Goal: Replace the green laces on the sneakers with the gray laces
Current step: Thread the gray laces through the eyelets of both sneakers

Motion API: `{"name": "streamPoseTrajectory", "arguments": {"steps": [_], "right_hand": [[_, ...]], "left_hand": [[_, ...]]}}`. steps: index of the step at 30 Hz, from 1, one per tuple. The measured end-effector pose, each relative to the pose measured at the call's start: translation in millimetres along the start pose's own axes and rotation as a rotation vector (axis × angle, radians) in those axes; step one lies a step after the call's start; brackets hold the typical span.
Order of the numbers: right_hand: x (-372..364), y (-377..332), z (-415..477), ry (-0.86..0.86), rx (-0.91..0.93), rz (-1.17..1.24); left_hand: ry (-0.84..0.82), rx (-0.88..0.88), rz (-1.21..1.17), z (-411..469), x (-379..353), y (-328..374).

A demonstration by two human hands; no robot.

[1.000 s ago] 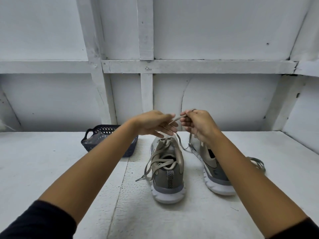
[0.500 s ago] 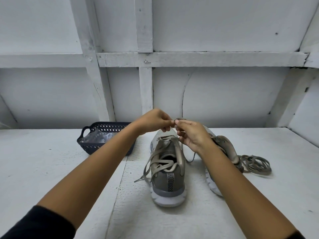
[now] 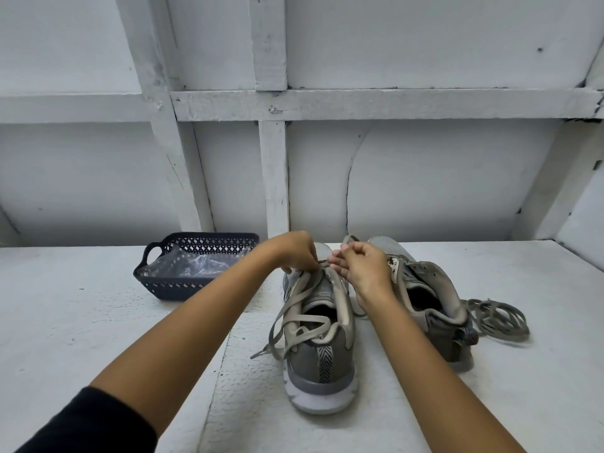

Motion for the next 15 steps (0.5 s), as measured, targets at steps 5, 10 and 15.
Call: {"name": "streamPoseTrajectory", "arguments": {"steps": [5, 10, 15], "right_hand": [[5.5, 5.0, 5.2, -0.005, 0.050, -0.034], [16.8, 7.4, 11.7, 0.074, 0.143, -0.274], [18.8, 19.2, 16.2, 0.088, 0.106, -0.195]], "left_hand": [[0.171, 0.020, -0.052, 8.9, 14.5, -3.7], [0.412, 0.019, 0.017, 8.0, 21.2, -2.0], [0.479, 0.044, 0.029, 7.3, 14.2, 0.4]]}}
Point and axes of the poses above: each hand's wrist, its own z-axis towards the middle knuckle, its own x-axis out of the back of the hand, y = z × x, the point moved 10 cm from there along z, towards the middle knuckle, and after that the axes turned 1 degree about -y, right-handed, at the moved point
